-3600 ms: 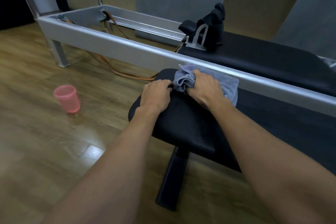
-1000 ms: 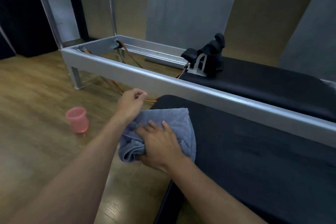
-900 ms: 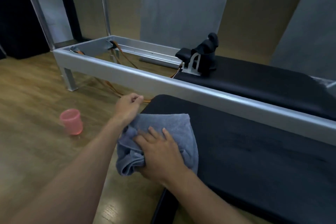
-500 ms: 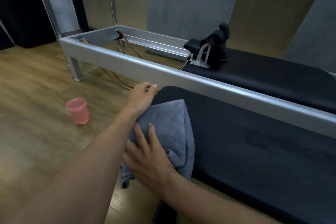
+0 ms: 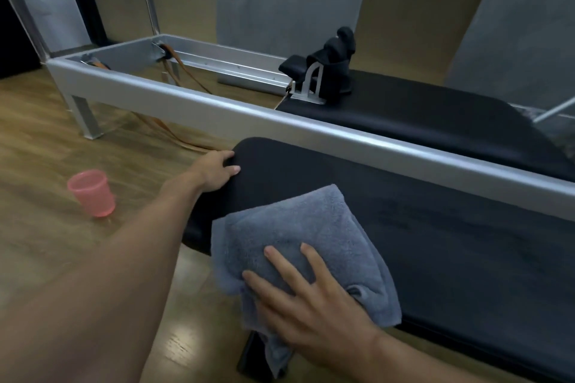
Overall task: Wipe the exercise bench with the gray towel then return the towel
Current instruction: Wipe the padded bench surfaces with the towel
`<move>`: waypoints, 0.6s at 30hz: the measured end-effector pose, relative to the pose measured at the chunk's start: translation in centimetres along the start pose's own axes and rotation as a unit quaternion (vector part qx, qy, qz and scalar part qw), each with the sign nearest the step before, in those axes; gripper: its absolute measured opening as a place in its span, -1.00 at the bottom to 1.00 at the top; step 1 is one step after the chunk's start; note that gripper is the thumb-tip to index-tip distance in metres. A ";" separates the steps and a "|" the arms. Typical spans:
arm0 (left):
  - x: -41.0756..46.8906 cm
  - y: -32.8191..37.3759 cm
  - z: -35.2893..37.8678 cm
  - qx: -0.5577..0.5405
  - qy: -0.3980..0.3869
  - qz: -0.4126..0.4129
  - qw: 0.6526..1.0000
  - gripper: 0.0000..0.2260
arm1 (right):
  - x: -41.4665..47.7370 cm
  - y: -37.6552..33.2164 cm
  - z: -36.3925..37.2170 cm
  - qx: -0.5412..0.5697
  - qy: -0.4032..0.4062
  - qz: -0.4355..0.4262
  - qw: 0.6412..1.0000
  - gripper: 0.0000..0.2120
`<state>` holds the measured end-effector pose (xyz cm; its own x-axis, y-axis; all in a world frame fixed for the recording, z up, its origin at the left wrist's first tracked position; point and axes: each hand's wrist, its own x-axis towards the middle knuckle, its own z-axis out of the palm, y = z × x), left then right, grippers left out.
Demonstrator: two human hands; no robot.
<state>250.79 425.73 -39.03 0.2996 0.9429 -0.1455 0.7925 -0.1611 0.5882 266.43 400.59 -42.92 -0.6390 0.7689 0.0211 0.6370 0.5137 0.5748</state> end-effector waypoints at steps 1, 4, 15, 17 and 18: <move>0.1 -0.3 0.2 -0.011 0.002 -0.002 1.000 -0.50 | 0.6 -0.1 -0.3 -0.002 -0.016 0.003 1.000 -0.55; 0.7 -0.9 0.5 -0.030 0.001 0.009 1.000 -0.50 | 5.2 -1.4 -1.2 -0.023 -0.052 -0.001 0.998 -0.52; 1.3 -0.6 0.4 0.006 -0.024 -0.002 1.000 -0.50 | 9.3 -1.5 -3.1 0.042 -0.012 0.047 0.998 -0.51; 1.1 -0.7 1.0 0.010 -0.007 0.001 1.000 -0.52 | 9.0 -1.5 -3.2 0.076 0.005 0.076 0.994 -0.56; 1.0 -0.8 1.2 0.013 0.001 0.002 1.000 -0.53 | 8.8 -1.5 -3.2 0.087 0.009 0.090 0.992 -0.58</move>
<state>251.11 426.49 -40.54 0.3019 0.9429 -0.1406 0.8051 -0.1732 0.5672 258.41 405.36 -40.96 -0.5153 0.8477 0.1262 0.8050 0.4282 0.4106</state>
